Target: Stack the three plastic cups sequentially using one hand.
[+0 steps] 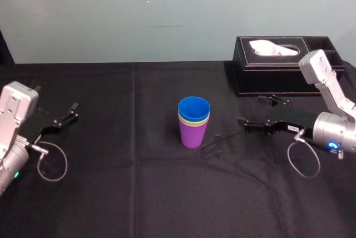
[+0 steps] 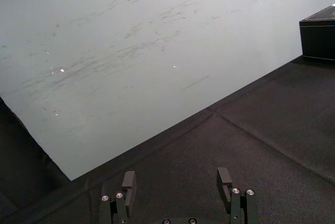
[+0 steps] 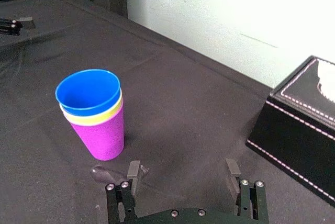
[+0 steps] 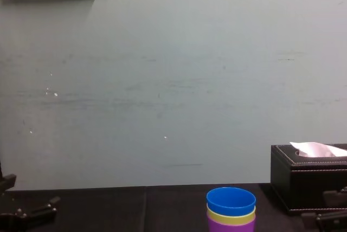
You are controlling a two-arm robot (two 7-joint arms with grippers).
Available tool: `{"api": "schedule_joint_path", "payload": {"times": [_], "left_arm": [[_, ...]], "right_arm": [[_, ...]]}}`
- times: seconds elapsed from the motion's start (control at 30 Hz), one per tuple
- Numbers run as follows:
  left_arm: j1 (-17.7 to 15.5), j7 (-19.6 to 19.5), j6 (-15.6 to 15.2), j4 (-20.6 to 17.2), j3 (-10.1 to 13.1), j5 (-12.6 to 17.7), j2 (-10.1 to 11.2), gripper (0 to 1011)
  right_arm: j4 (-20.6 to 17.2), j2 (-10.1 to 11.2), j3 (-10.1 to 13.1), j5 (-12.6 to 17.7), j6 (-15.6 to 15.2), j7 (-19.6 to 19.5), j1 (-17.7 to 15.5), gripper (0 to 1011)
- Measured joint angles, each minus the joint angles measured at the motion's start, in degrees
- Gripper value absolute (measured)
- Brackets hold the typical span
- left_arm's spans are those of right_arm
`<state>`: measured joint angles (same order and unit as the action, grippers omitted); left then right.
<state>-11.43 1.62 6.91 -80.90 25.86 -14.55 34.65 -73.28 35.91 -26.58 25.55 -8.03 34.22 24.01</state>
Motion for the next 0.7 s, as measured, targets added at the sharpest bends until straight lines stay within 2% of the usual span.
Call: {"api": "schedule_joint_path", "payload": {"times": [0.7], "left_arm": [[0.0,0.0,0.0,0.0,0.0,0.0,0.0,1011]], "right_arm": [[0.02,-0.02,-0.01,0.04,0.02,0.31,0.02,1004]]}}
